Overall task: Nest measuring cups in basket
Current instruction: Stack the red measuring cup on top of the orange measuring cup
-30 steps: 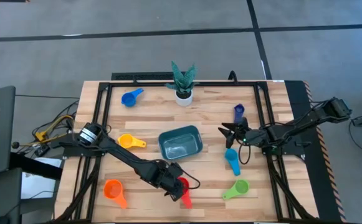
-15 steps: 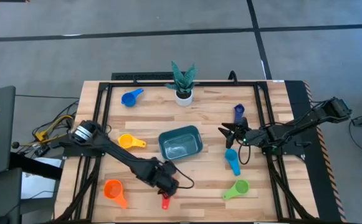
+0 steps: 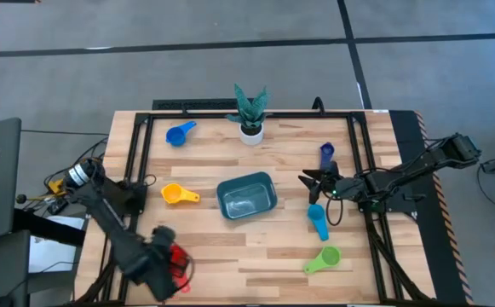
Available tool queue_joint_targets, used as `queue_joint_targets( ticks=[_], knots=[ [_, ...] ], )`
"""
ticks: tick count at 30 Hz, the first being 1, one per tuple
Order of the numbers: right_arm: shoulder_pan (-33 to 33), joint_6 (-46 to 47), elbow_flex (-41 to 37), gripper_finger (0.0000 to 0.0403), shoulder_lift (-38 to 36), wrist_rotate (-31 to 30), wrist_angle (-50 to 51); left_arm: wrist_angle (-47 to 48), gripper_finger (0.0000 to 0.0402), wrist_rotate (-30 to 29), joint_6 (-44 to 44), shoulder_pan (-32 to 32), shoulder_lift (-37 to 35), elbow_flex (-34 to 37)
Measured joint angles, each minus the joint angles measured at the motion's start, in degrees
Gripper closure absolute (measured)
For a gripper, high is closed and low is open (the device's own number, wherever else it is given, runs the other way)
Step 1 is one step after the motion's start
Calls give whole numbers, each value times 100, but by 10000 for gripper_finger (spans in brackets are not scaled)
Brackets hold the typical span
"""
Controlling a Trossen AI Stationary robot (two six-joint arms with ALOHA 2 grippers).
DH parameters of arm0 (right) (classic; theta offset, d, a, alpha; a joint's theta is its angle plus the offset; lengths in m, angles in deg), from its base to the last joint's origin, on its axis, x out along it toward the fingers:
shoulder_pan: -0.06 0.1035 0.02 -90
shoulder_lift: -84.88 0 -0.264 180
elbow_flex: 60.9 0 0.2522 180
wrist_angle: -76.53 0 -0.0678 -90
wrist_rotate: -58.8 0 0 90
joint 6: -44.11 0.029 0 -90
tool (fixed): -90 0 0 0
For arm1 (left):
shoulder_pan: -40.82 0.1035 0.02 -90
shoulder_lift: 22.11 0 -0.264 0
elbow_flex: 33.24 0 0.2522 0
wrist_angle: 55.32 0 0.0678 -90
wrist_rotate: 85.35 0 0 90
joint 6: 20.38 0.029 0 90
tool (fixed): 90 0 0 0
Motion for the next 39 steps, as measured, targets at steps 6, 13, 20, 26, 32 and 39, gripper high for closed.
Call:
queue_joint_targets(
  ticks=[6,13,20,26,32,39],
  knots=[
    [-40,-38,0,226,0,2,0,185,398,598,-533,-547,59,7],
    [-84,-58,0,229,-2,7,-14,1054,397,684,-523,-626,226,27],
    [-81,-57,0,229,-2,26,-18,1068,397,938,-631,-675,242,349],
    [-81,-56,0,233,-2,28,-39,822,397,1081,-740,-682,244,601],
    [-81,-56,0,227,-2,31,-46,558,395,1179,-860,-672,240,800],
    [-81,-55,0,222,-2,39,-47,489,342,1474,-1054,-665,242,914]
  ],
)
